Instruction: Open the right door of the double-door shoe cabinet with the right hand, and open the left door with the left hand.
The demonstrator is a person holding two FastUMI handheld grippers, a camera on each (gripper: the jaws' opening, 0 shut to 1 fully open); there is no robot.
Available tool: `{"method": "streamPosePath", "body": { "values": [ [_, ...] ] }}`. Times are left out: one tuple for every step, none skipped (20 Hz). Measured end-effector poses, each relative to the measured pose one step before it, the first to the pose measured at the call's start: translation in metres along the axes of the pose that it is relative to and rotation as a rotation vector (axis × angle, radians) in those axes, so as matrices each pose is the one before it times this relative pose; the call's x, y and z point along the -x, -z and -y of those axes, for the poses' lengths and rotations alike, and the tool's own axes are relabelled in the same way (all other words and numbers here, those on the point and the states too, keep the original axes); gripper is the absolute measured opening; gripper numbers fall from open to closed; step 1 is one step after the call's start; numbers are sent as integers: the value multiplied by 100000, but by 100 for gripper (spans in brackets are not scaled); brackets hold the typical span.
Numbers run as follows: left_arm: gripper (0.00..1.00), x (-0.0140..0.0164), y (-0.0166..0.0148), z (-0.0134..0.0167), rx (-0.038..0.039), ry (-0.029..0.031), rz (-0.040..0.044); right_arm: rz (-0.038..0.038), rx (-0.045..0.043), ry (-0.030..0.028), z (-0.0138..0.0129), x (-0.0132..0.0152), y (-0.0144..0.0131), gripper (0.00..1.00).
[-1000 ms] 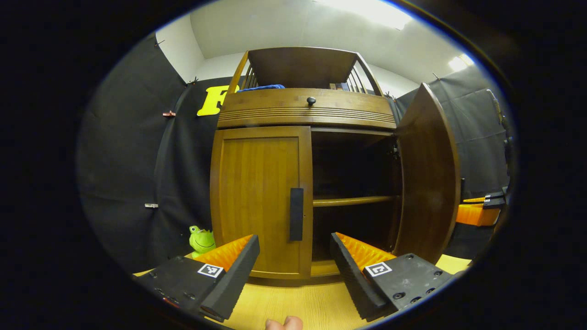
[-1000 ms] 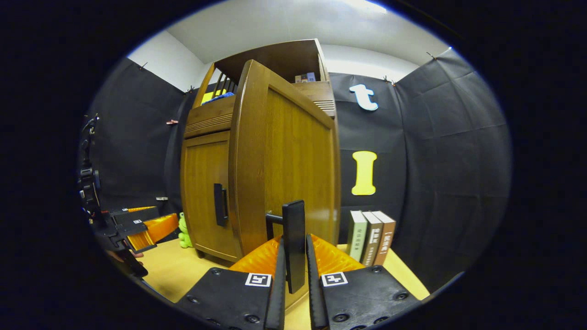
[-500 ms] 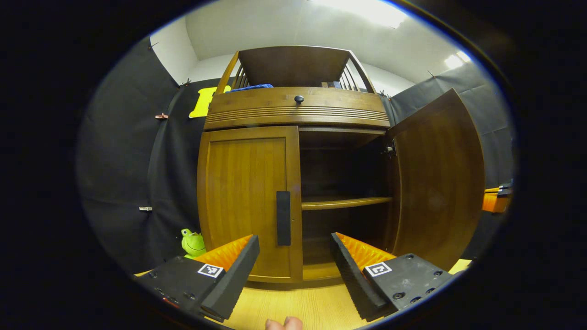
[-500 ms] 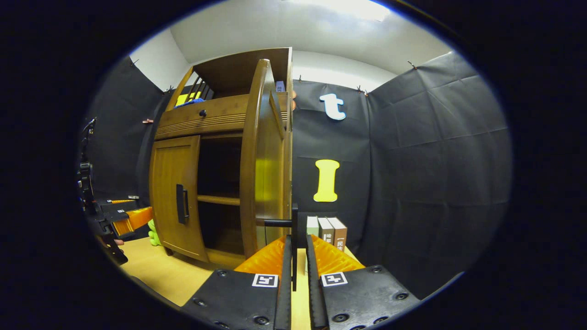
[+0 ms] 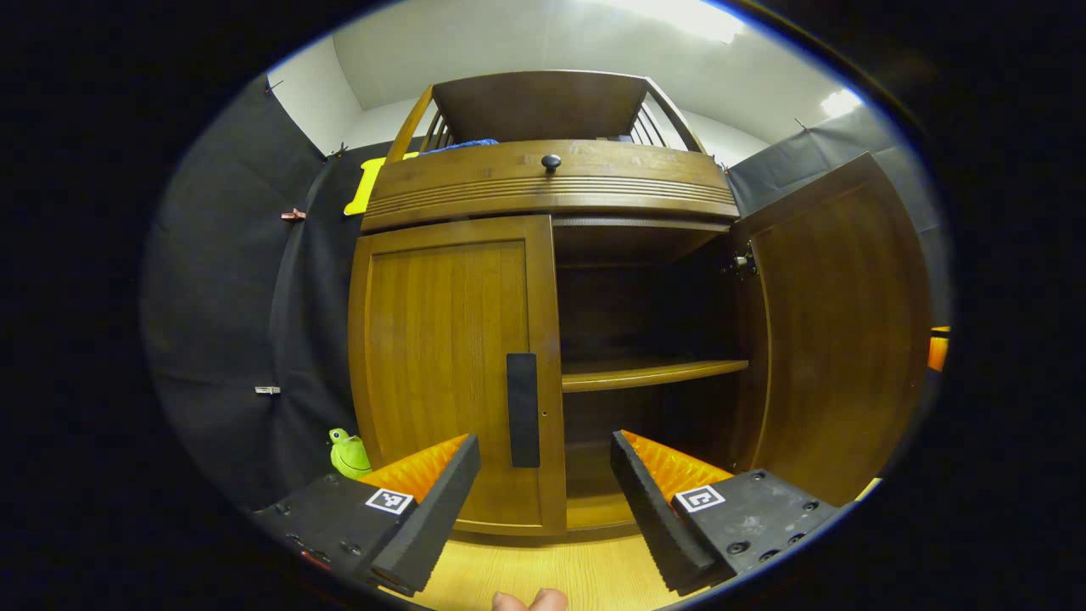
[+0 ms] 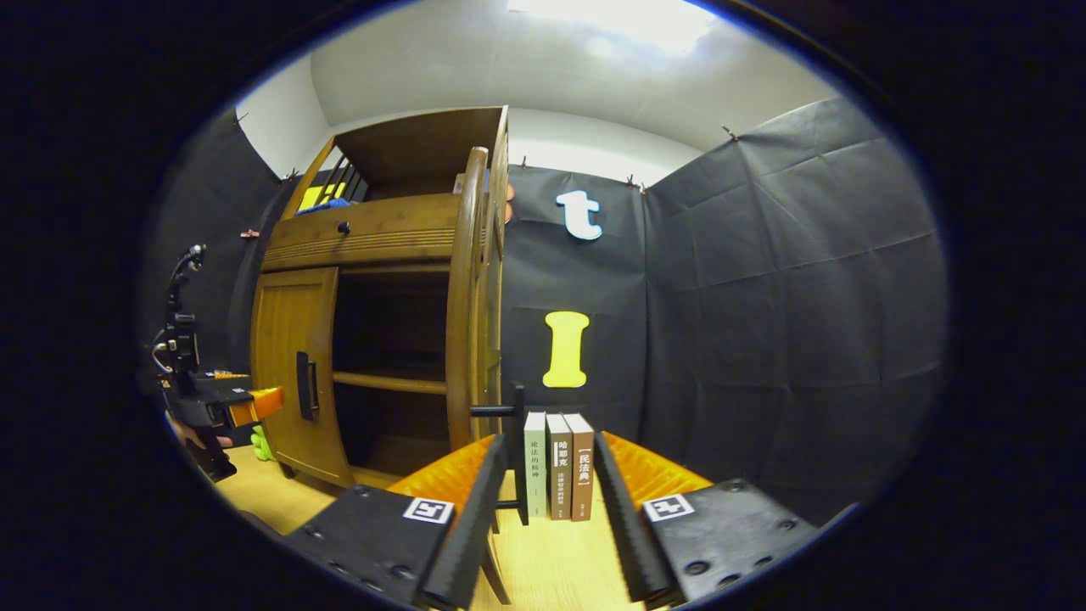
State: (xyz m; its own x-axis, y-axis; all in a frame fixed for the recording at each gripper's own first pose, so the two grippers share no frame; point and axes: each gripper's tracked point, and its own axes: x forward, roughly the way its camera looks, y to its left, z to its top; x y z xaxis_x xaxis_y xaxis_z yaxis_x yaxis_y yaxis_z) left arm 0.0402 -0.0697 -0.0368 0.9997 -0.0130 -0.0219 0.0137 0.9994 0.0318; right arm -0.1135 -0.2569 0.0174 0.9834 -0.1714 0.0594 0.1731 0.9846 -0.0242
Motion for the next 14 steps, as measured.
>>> {"method": "streamPosePath", "body": {
  "values": [
    [96, -665, -75, -428, 139, -1020, 288, 1270, -1005, 612, 378, 335, -260, 60],
    [97, -870, -194, -332, 182, -644, 514, 582, -601, 1105, 413, 213, 7, 72],
    [96, -771, 110, -288, 430, -141, -12, 460, -149, 1673, 764, -32, 183, 85],
    [96, -803, 39, -74, 668, 1085, -420, 559, 385, 1395, 539, -57, 53, 97],
    [96, -791, 274, -188, 586, 117, -308, 482, -841, 1684, 502, -108, -72, 97],
    [96, -734, 217, -231, 288, -143, -455, 443, -1935, 1209, 400, -64, -46, 97],
    [93, -876, 378, -272, -540, -386, -712, -492, -2095, 949, 385, 77, 87, 97],
    [90, -832, 450, -224, -786, -663, -1081, -867, -1362, 752, 461, -130, 282, 98],
    [85, -907, 308, -152, -733, -266, -27, -188, -518, 715, 401, -86, 173, 98],
    [82, -845, 131, -36, -681, -577, 259, 128, 362, 449, 234, -157, -53, 98],
    [78, -734, 130, 34, -613, -449, -87, 138, 444, 309, 164, 3, -68, 98],
    [76, -807, 126, 73, -756, 16, -65, 528, 66, 461, 178, -115, -169, 98],
    [75, -676, 153, -21, -661, -354, -65, 240, 125, 177, 104, -4, -39, 97],
    [73, -563, -29, -165, -178, -1003, 78, -38, 265, -50, -7, -48, -20, 97]
  ]
}}
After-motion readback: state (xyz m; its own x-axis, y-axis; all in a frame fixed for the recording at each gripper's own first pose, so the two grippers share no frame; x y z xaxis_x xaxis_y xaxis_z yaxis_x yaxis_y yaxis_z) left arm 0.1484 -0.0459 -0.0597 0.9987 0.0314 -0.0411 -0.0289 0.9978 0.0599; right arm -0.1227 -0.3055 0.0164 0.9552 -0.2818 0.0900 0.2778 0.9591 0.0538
